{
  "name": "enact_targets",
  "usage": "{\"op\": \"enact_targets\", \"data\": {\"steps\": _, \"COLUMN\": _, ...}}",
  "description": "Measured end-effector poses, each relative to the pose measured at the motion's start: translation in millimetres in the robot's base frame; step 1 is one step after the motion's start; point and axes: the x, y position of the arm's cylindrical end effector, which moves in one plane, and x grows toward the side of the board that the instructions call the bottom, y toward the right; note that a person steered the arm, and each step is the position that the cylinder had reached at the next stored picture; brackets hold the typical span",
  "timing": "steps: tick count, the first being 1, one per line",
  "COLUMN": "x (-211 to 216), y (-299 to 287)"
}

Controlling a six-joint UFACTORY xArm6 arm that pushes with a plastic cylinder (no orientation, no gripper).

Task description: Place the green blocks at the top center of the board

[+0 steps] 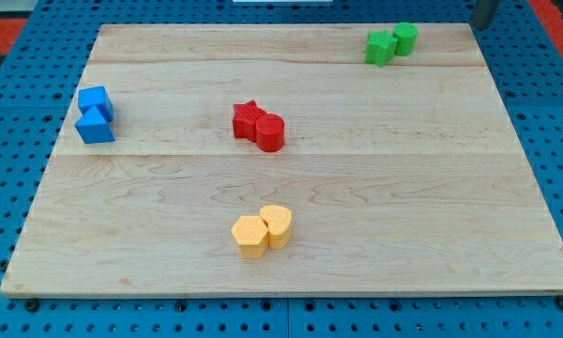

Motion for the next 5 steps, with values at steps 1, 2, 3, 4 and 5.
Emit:
{"op": "enact_targets", "data": {"steps": 1, "x": 13, "y": -115}}
{"op": "enact_targets", "data": {"steps": 2, "x": 24, "y": -215}}
{"op": "enact_targets", "data": {"steps": 3, "x": 15, "y": -177}}
{"op": "enact_targets", "data": {"steps": 4, "x": 27, "y": -58}}
{"op": "enact_targets", "data": {"steps": 5, "x": 72, "y": -69}}
